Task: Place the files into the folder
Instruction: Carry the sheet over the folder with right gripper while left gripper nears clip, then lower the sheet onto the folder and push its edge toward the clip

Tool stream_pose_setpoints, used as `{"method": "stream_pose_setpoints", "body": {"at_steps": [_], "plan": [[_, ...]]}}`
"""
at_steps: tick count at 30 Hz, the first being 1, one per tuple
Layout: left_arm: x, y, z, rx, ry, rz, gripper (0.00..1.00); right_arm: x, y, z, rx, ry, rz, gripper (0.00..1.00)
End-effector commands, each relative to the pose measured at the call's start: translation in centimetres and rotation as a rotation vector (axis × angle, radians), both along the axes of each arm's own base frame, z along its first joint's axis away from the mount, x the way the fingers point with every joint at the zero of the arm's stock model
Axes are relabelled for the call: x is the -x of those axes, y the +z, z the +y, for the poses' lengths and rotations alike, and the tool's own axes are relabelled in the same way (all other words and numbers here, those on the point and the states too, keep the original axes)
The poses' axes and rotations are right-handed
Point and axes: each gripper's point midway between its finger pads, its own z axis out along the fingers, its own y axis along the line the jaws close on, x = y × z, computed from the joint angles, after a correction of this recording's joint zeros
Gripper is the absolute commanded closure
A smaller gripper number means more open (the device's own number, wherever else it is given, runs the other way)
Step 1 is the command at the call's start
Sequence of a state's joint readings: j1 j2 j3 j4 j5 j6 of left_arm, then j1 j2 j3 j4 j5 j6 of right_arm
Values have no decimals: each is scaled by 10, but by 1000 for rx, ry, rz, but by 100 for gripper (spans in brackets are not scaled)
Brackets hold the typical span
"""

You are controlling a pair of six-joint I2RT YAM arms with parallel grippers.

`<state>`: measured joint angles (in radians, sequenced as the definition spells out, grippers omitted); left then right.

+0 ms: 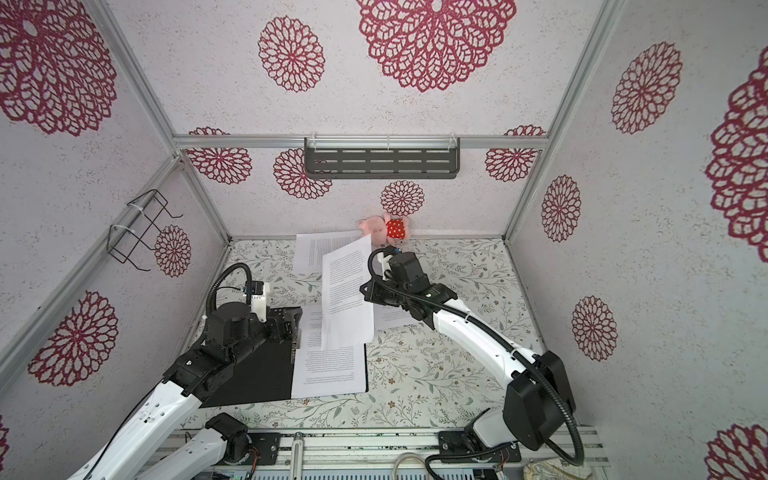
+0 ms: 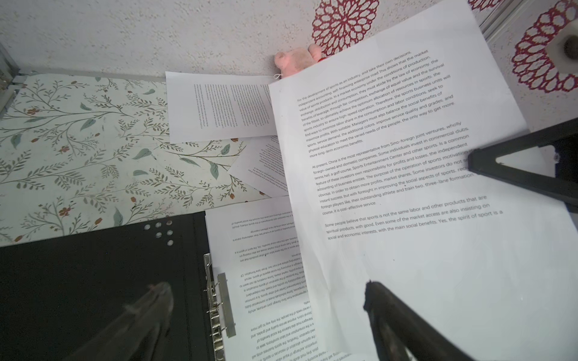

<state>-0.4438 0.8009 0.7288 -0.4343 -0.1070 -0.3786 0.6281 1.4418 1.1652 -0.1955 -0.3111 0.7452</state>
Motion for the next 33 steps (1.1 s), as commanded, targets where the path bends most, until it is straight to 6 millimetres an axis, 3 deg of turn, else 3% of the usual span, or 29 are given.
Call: {"method": "stream_pose_setpoints", "body": {"at_steps": [1,4,8,14,20,25,33], "plan": [[-3,9,0,5,-1,-15,1,-1,-41,-1,24,4,61,100],[-4,7,-1,3,-5,-9,1,4,-85,1,56,1,122,100],[-3,6,-1,1,-8,-1,1,5,-120,1,133,-15,149,100],[11,5,2,-35,-24,57,1,11,-132,19,159,9,157,100],[38,-14,25,-84,26,110,1,22,-142,32,166,38,178,100],[36,-12,26,-89,22,62,1,29,-148,42,169,65,190,100],[31,-28,19,-131,-9,153,1,30,-149,53,169,70,197,100]]}}
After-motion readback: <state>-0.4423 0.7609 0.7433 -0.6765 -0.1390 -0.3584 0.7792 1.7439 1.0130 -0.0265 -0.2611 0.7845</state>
